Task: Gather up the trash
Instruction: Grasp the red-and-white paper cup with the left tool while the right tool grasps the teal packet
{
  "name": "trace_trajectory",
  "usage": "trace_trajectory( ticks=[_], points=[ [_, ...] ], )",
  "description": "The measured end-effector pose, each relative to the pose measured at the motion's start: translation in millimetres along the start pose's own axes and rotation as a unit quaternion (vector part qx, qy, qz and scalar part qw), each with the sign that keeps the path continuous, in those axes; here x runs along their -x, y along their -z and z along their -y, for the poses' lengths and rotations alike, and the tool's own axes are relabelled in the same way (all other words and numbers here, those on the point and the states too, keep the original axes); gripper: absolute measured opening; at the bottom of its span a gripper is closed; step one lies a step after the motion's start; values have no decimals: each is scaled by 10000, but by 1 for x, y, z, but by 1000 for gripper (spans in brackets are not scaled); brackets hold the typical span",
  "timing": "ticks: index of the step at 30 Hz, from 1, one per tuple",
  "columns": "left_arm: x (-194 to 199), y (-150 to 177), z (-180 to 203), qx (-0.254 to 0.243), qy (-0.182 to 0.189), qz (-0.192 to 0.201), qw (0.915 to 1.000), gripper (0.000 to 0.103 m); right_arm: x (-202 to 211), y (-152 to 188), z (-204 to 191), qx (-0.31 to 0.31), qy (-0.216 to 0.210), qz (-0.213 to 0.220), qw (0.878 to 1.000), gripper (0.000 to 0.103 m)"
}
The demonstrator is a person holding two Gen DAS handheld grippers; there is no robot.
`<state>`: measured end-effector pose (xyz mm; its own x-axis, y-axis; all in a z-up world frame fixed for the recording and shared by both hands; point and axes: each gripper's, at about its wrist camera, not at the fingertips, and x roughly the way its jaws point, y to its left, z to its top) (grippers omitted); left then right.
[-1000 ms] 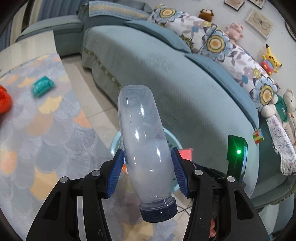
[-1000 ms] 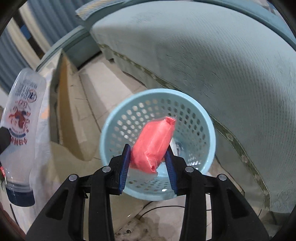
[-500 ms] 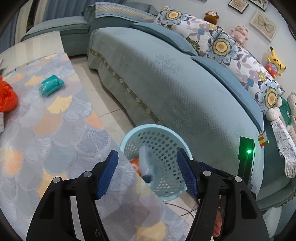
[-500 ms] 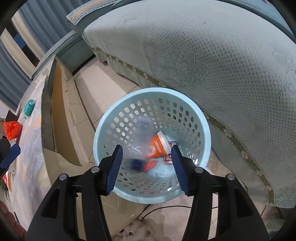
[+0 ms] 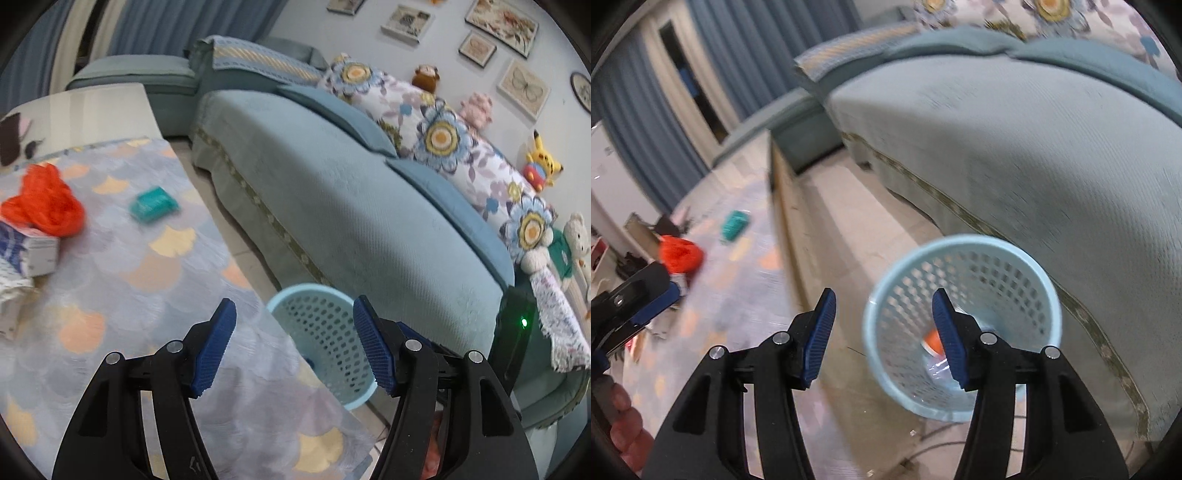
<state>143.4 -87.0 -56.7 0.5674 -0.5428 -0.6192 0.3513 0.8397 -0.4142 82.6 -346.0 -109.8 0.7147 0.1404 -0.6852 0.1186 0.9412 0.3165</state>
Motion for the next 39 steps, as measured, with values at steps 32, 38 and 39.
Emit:
trace_trajectory(
  ticks=[32, 38, 39],
  points=[
    [215, 50, -339, 2663, -3182, 1314, 9003, 75, -149, -25, -214, 1395, -583, -604, 9867, 50],
    [198, 45, -365, 2942, -3114, 1044, 8975, 64, -169, -40, -211, 1242, -712, -806, 9864, 51],
    [197, 43, -364, 2882, -3159, 1070, 8976, 62, -174, -43, -211, 1188, -730, -868, 9864, 51]
  ],
)
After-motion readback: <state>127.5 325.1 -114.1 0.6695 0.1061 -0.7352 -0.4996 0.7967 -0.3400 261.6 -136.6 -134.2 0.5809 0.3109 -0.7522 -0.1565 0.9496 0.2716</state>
